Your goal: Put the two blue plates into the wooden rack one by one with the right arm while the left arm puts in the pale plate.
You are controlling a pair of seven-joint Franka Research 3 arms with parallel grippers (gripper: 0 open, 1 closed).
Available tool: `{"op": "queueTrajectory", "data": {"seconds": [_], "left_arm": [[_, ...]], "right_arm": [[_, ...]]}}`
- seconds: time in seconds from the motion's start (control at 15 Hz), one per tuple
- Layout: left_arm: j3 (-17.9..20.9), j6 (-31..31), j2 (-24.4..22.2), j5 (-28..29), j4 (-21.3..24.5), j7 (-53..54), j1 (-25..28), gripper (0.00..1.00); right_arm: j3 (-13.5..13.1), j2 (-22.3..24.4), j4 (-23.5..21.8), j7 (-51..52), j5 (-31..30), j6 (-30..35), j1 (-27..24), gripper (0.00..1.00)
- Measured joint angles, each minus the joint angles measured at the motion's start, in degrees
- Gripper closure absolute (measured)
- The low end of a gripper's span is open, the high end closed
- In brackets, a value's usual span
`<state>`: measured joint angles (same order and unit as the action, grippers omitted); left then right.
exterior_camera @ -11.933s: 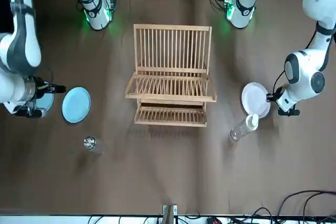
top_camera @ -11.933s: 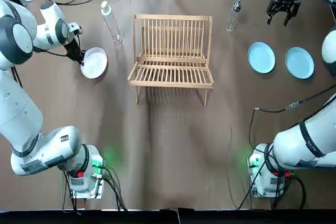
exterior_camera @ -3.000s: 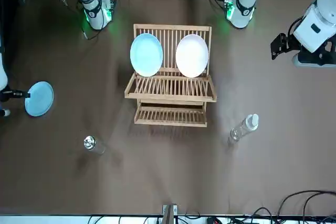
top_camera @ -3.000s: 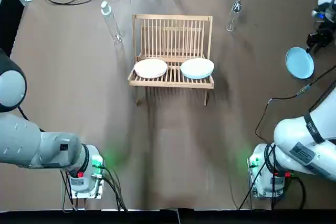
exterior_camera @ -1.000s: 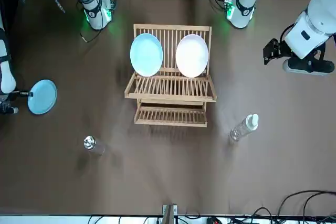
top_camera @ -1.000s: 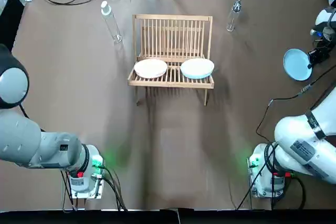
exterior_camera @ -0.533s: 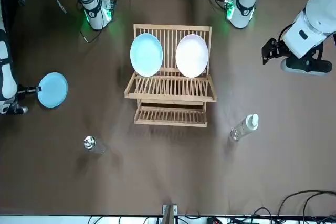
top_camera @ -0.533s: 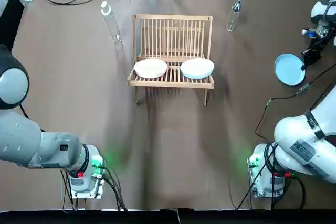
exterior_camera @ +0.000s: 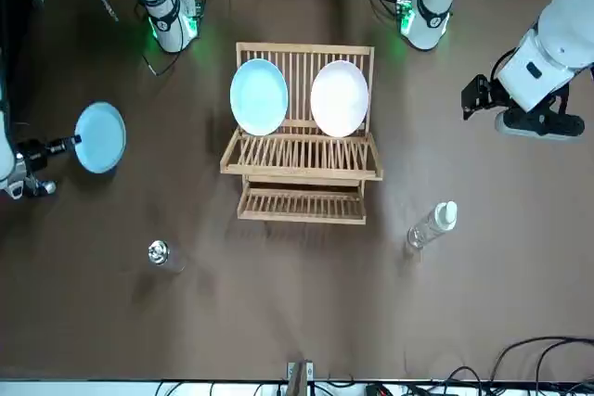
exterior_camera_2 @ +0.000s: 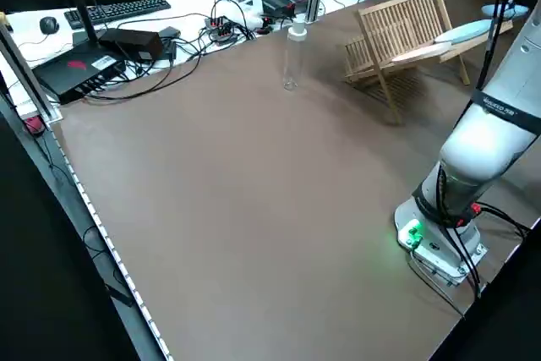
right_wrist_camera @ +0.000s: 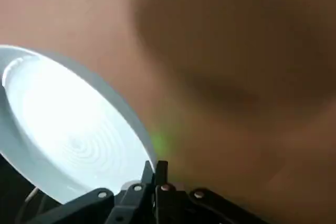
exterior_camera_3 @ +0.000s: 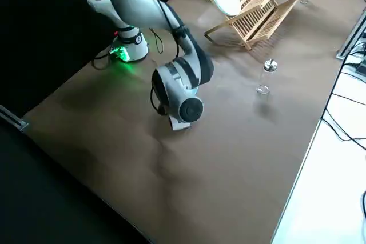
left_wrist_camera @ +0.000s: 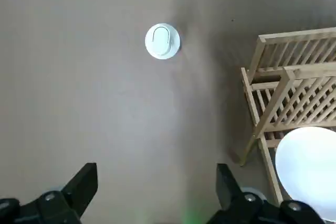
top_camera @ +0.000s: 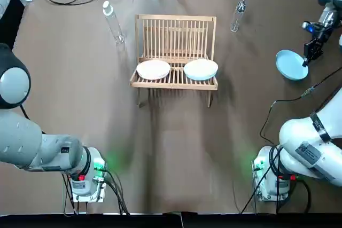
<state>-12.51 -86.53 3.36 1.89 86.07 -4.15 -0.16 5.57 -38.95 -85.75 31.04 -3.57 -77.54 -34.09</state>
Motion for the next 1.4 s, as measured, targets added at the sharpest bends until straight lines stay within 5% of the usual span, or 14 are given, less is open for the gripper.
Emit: {"op": "queueTrajectory", "data": {"seconds": [0.33, 0.6, 1.0, 1.4], "left_arm": [[-0.02, -0.87, 0.81, 0.0, 0.0, 0.0, -0.03, 0.0], [-0.01, -0.98, 0.83, 0.0, 0.0, 0.0, 0.03, 0.0], [0.02, -1.01, 0.83, 0.0, 0.0, 0.0, 0.09, 0.0], [0.03, -1.02, 0.83, 0.0, 0.0, 0.0, 0.12, 0.0]], "right_arm": [[0.32, 6.19, 1.17, -9.27, 5.54, 17.5, 3.02, 0.97], [0.57, 13.32, -0.04, -21.67, 9.57, 29.18, 10.29, 0.97], [0.75, 22.58, -10.37, -47.38, 23.61, 29.43, 21.71, 0.97], [0.83, 23.11, -12.71, -68.47, 37.11, 18.93, 35.46, 0.97]]}}
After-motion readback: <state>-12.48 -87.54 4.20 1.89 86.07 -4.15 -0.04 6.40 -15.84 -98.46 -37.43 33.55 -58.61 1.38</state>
